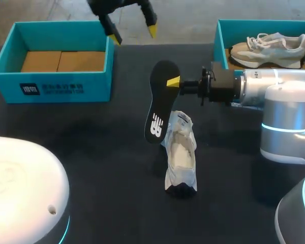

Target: Take the shoe out of the shoebox, open the shoe tongue, remove and reinsert the insole, then place the shoe into the shoebox

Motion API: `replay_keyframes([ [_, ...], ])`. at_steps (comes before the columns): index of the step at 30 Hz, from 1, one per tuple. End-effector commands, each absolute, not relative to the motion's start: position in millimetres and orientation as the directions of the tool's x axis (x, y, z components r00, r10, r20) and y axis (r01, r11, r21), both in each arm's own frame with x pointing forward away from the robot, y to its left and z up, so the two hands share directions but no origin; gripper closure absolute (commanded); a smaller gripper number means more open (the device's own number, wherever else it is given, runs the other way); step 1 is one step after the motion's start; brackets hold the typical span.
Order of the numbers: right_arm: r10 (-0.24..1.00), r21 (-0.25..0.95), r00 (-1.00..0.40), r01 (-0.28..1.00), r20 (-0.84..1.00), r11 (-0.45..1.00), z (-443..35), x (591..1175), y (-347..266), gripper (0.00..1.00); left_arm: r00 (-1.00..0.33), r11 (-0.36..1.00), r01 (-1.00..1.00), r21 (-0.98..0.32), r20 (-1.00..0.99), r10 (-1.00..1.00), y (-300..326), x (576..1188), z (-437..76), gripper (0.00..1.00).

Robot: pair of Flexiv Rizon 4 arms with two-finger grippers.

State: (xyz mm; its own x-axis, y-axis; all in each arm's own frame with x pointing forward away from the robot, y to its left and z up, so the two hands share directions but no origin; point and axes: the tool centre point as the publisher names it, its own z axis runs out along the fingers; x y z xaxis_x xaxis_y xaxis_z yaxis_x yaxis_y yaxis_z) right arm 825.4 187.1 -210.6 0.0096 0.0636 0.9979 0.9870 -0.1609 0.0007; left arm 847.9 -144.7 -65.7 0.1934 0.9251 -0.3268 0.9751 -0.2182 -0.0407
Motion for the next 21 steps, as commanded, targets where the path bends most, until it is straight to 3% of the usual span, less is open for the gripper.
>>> replay_keyframes([
  [1, 0.068, 0.000, 0.011, 0.987, 0.998, -0.163, -209.8, 825.1, 188.7, 1.00, 0.224, -0.237, 0.965, -0.111, -0.117, 0.968, -158.1, 856.7, -64.6, 0.00],
  [21, 0.068, 0.000, 0.011, 0.987, 0.998, -0.163, -209.8, 825.1, 188.7, 1.00, 0.239, -0.240, 0.969, -0.053, -0.037, 0.970, -179.2, 853.2, -72.5, 0.00],
])
